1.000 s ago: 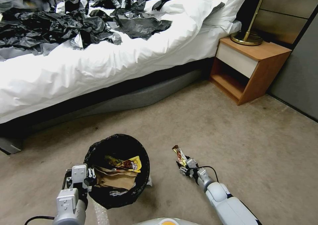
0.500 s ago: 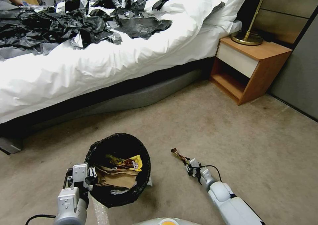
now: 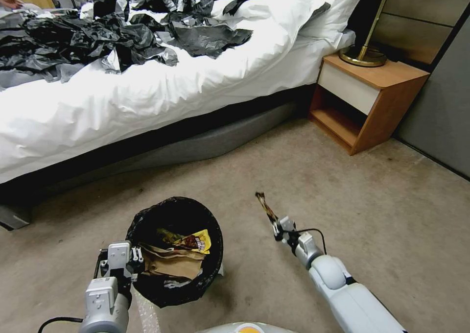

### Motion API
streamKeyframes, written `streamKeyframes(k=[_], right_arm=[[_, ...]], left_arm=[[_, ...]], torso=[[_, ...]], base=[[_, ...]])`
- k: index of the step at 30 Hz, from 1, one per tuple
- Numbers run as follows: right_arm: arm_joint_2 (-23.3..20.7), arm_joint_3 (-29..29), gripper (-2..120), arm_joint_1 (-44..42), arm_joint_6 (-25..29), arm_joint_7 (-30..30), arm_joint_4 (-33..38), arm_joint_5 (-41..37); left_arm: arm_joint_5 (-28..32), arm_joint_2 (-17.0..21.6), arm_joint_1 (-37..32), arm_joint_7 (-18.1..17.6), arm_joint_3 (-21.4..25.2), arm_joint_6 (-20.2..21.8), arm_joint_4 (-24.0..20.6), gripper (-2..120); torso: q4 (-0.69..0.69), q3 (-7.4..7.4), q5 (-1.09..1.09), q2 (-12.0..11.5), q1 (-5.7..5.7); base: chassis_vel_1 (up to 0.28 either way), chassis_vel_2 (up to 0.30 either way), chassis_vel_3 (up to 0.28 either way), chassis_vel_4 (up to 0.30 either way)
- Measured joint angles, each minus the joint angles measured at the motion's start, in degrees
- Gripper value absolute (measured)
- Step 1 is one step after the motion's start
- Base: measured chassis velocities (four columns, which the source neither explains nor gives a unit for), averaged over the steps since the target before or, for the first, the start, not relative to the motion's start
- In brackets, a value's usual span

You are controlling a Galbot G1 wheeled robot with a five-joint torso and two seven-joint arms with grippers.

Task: Pick up the trash bin, then pick up the garbage from the floor and place it into the trash bin.

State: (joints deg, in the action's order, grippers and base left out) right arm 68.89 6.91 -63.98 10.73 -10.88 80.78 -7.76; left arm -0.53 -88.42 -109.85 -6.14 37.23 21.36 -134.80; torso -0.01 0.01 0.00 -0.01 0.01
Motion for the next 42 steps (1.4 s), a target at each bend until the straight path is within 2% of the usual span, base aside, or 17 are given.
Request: streamKeyframes(k=[2, 4, 6, 8, 11, 12, 13, 14, 15, 17, 18, 21, 30, 32, 37, 42], right_arm=[[-0.6, 0.0, 0, -0.3, 0.9, -0.5, 5.5, -1.2], [-0.7, -0.1, 0, -0.3, 1.1, -0.8, 6.9, -1.8], [-1.8, -1.2, 0, 0.0, 1.9, -2.9, 14.6, -5.6], [-2.2, -1.7, 0, 0.1, 2.2, -3.6, 16.4, -6.7], [-4.9, -5.1, 0, 0.8, 2.8, -5.9, 24.3, -11.7], [-4.9, -5.1, 0, 0.8, 2.8, -5.9, 24.3, -11.7], [-6.7, -7.6, 0, 1.1, 2.9, -6.2, 27.5, -14.1], [-6.9, -7.9, 0, 1.1, 2.9, -6.3, 27.9, -14.3], [-8.7, -11.5, 0, 1.6, 2.9, -5.9, 30.8, -15.7], [-9.1, -12.7, 0, 1.8, 2.8, -5.7, 31.5, -15.9], [-10.1, -15.7, 0, 2.2, 2.5, -5.1, 32.5, -16.2], [-10.5, -19.1, 0, 2.9, 2.1, -4.5, 32.4, -15.7], [-9.6, -23.2, 0, 4.6, 2.0, -3.9, 29.1, -13.5], [-8.1, -26.4, 0, 6.1, 2.0, -3.2, 25.0, -12.0], [-6.2, -27.8, 0, 7.1, 2.0, -2.8, 20.2, -10.3], [-4.8, -27.9, 19, 7.9, 0.7, -2.4, 16.7, -10.0]], left_arm=[[0.0, 0.1, 0.0, 0.0, 0.0, 0.0, 0.2, 0], [0.0, 0.2, 0.0, 0.0, 0.1, 0.0, 0.3, 0], [0.0, 0.3, 0.2, 0.0, 0.1, 0.1, 0.6, 0], [0.0, 0.4, 0.2, 0.0, 0.1, 0.1, 0.7, 0], [0.0, 0.4, 0.5, 0.1, -0.3, 0.3, 1.0, 0], [0.0, 0.4, 0.5, 0.1, -0.3, 0.3, 1.0, 0], [0.0, 0.4, 0.7, 0.1, -0.5, 0.4, 1.1, 0], [0.0, 0.4, 0.7, 0.1, -0.5, 0.4, 1.1, 0], [0.0, 0.4, 0.9, 0.1, -0.6, 0.5, 1.2, 0], [0.0, 0.4, 0.9, 0.1, -0.7, 0.6, 1.2, 0], [0.0, 0.4, 1.0, 0.1, -0.7, 0.7, 1.2, 0], [0.0, 0.4, 1.2, 0.1, -0.8, 0.8, 1.2, 0], [0.0, 0.3, 1.3, 0.1, -1.1, 1.0, 1.2, 0], [-0.1, 0.1, 1.4, 0.1, -1.3, 1.1, 1.2, 0], [-0.1, 0.0, 1.3, 0.0, -1.4, 1.1, 1.0, 0], [-0.3, -0.1, 1.4, 0.0, -1.9, 1.1, 1.0, 0]], torso=[[0.01, 0.00, 0.00, 0.0, 0.00], [0.01, 0.00, 0.00, 0.0, 0.00], [0.02, -0.01, -0.01, 0.0, 0.00], [0.03, -0.01, -0.01, 0.0, 0.00], [0.02, -0.01, -0.01, 0.0, 0.00], [0.02, -0.01, -0.01, 0.0, 0.00], [0.01, -0.01, 0.00, 0.0, 0.00], [0.01, 0.00, 0.00, 0.0, 0.00], [0.01, -0.01, -0.02, 0.0, 0.00], [0.01, -0.01, -0.01, 0.0, 0.00], [0.01, -0.01, 0.00, 0.0, 0.00], [0.01, -0.01, 0.00, 0.0, 0.00], [0.01, -0.01, 0.01, 0.0, 0.00], [0.02, -0.01, 0.00, 0.0, -0.01], [0.01, -0.01, -0.01, 0.0, 0.00], [0.01, -0.01, 0.00, 0.0, -0.01]], base=[[0.000, 0.000, 0.000, 0.000], [0.000, 0.000, 0.000, 0.000], [0.000, 0.000, 0.000, 0.000], [0.000, 0.000, 0.000, 0.000], [0.000, 0.000, 0.000, 0.000], [0.000, 0.000, 0.000, 0.000], [0.000, 0.000, 0.000, 0.000], [0.000, 0.000, 0.000, 0.000], [0.000, 0.000, 0.000, 0.000], [0.000, 0.000, 0.000, 0.000], [0.000, 0.000, 0.000, 0.000], [0.000, 0.000, 0.000, 0.000], [0.000, 0.000, 0.000, 0.000], [0.000, 0.000, 0.000, 0.000], [0.000, 0.000, 0.000, 0.000], [0.000, 0.000, 0.000, 0.000]])
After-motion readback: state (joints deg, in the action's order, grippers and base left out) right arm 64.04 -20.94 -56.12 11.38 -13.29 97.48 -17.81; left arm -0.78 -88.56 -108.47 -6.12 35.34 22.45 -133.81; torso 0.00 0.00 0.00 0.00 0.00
